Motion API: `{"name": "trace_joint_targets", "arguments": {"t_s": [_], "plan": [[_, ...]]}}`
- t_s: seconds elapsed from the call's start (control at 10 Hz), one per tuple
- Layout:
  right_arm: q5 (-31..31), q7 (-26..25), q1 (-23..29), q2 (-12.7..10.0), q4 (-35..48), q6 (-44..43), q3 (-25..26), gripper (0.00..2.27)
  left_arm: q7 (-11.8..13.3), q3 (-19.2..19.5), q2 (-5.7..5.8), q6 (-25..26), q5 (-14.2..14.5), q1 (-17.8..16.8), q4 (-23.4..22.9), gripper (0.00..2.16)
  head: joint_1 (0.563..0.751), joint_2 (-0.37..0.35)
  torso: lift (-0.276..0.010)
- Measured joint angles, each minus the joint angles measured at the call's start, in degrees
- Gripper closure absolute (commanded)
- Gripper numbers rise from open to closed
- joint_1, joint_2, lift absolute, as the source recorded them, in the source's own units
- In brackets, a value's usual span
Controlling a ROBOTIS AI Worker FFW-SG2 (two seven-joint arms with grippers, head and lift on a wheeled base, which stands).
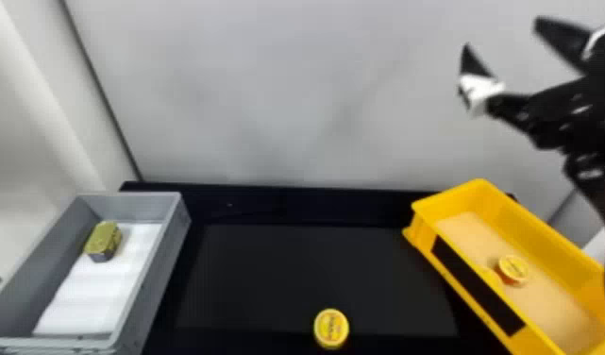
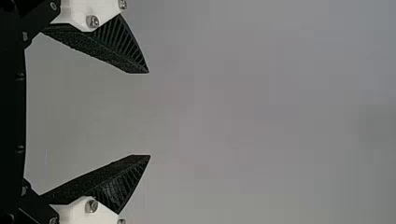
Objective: Pick up the round yellow can and place it in the yellow rectangular box
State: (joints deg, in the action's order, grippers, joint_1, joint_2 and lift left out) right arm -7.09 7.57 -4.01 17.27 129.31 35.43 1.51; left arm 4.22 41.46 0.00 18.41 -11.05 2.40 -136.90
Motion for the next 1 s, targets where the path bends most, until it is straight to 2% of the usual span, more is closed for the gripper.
{"name": "trace_joint_targets", "arguments": {"t_s": [0.3,0.6,1.0], "plan": [[0.6,4.47,3.16,-0.72,-3.1,-0.55,-2.52,0.17,0.0,-1.46,0.0,0.3,-0.73,0.02,0.75,0.16,0.686,0.014,-0.056],[1.54,11.63,5.78,-0.9,-9.24,-4.53,-4.23,0.17,0.06,-2.41,0.0,0.0,-1.45,-0.16,2.0,0.16,0.686,0.014,-0.056],[-2.47,15.45,10.66,-1.07,-12.02,-4.62,-7.78,0.18,0.08,-3.02,0.0,-0.03,-1.68,-0.01,2.82,0.16,0.686,0.014,-0.056]]}}
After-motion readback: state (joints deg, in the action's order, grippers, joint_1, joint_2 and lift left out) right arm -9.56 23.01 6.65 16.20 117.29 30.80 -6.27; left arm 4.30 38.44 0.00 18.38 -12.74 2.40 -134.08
